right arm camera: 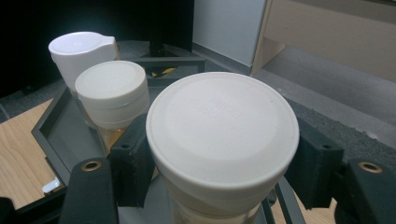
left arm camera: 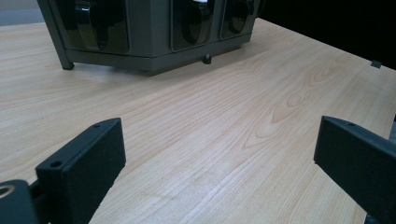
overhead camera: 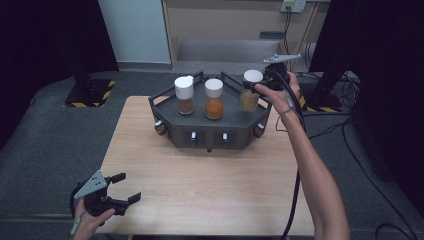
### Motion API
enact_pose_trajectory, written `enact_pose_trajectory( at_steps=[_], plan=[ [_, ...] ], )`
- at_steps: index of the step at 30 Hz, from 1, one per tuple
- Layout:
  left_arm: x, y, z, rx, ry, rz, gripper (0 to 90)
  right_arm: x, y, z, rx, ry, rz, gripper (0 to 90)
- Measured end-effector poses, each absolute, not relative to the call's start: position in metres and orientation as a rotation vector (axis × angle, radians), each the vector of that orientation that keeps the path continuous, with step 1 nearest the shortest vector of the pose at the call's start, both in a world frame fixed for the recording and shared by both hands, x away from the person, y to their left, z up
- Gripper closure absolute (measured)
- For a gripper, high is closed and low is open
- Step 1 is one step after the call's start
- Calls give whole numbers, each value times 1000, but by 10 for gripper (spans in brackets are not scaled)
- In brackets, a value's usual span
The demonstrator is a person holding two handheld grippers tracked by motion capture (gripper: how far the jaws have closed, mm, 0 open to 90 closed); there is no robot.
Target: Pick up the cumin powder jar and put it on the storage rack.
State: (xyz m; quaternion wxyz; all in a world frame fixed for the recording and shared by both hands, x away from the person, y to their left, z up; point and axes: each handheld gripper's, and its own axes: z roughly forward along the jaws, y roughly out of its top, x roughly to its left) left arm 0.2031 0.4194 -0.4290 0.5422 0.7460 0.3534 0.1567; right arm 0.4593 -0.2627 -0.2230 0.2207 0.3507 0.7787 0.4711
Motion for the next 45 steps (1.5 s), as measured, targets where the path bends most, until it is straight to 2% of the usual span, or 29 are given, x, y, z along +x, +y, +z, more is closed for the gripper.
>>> enact_pose_trajectory(
  at_steps=[23,45],
  plan=[
    [203,420,-429,1773,841,372,8,470,-259,-252,931,2197,1315,340],
    [203,420,-429,1773,839,374,9,475,-258,-258,945,2222,1303,331]
  ],
)
